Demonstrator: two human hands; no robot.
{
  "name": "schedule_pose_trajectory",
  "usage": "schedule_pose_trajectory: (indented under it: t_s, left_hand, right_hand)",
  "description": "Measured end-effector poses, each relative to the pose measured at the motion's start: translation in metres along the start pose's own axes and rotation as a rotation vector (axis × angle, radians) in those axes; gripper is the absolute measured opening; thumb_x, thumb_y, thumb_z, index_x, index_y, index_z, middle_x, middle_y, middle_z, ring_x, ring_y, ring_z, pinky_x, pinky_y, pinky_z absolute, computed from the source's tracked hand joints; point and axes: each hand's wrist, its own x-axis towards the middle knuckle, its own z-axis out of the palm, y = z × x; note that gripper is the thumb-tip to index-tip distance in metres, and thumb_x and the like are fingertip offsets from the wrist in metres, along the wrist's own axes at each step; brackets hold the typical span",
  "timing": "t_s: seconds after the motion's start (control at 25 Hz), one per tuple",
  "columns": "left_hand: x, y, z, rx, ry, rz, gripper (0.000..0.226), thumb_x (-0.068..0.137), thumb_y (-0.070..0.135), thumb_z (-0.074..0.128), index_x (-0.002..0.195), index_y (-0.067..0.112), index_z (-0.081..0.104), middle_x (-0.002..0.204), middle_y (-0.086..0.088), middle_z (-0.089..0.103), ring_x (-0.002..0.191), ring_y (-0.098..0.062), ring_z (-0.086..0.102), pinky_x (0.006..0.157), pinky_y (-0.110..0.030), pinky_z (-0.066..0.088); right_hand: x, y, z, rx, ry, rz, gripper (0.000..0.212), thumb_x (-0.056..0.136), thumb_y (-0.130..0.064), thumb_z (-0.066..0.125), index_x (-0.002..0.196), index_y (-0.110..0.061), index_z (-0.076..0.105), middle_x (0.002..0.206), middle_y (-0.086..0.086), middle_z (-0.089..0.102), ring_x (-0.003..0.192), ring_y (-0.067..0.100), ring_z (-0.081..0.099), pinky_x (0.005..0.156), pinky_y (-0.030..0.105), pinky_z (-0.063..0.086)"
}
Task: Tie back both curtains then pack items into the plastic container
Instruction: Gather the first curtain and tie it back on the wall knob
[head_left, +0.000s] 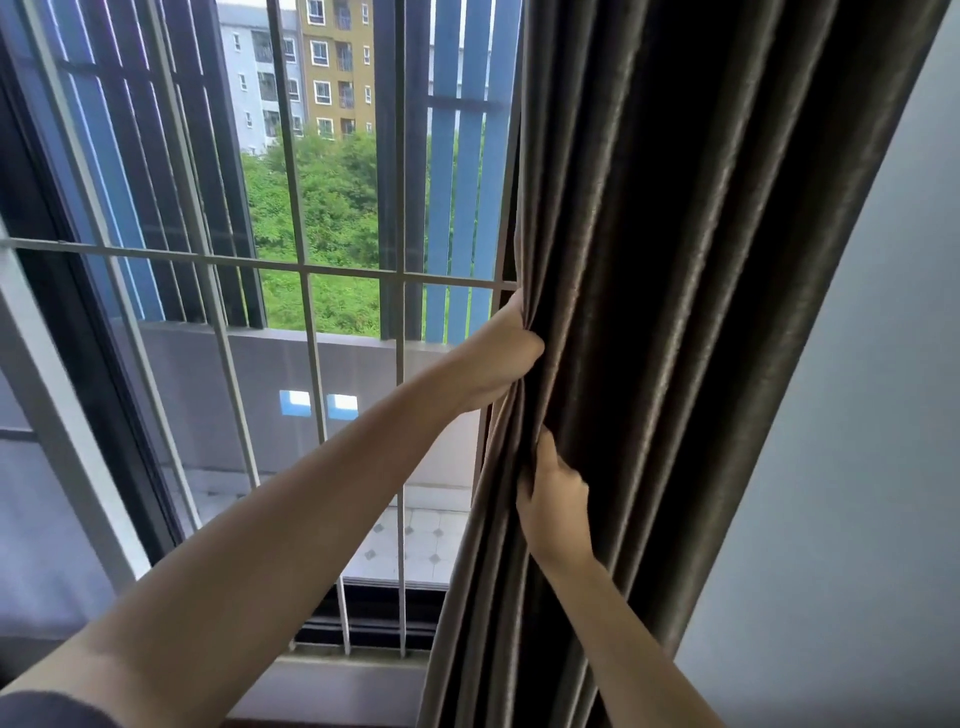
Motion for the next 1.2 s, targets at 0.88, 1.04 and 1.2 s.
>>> schedule_pose_trajectory:
  t_s: [0.88,1.04,1.2]
  left_hand:
    - [0.001,-0.018,-0.013,0.027,0.146,0.046,0.062,0.073,-0.017,0.029,0.128,0.007,0.046,0.083,0.005,0.06,0.075,-0.006,0.058,0.066,-0.017,0.046]
    - [0.003,-0.02,-0.007,0.057,0.181,0.073,0.064,0.075,-0.011,0.029,0.131,0.015,0.045,0.1,0.0,0.063,0.093,-0.015,0.063,0.084,-0.034,0.054]
    - [0.003,-0.019,0.005,0.053,0.151,0.103,0.065,0.073,-0.006,0.03,0.133,0.012,0.043,0.1,0.005,0.06,0.099,-0.017,0.058,0.087,-0.032,0.049]
  right_hand:
    - [0.048,-0.026,-0.047,0.061,0.212,0.131,0.049,0.092,-0.008,0.051,0.137,-0.008,0.031,0.106,0.012,0.066,0.089,0.027,0.066,0.071,0.025,0.044]
    - [0.003,-0.005,-0.005,0.153,0.101,-0.021,0.021,0.092,-0.006,0.051,0.112,-0.003,0.054,0.086,0.011,0.069,0.074,0.028,0.068,0.069,0.038,0.055]
    - [-0.01,0.006,0.012,0.193,0.033,-0.031,0.017,0.09,0.003,0.049,0.103,-0.004,0.056,0.076,0.007,0.064,0.065,0.021,0.064,0.062,0.027,0.052]
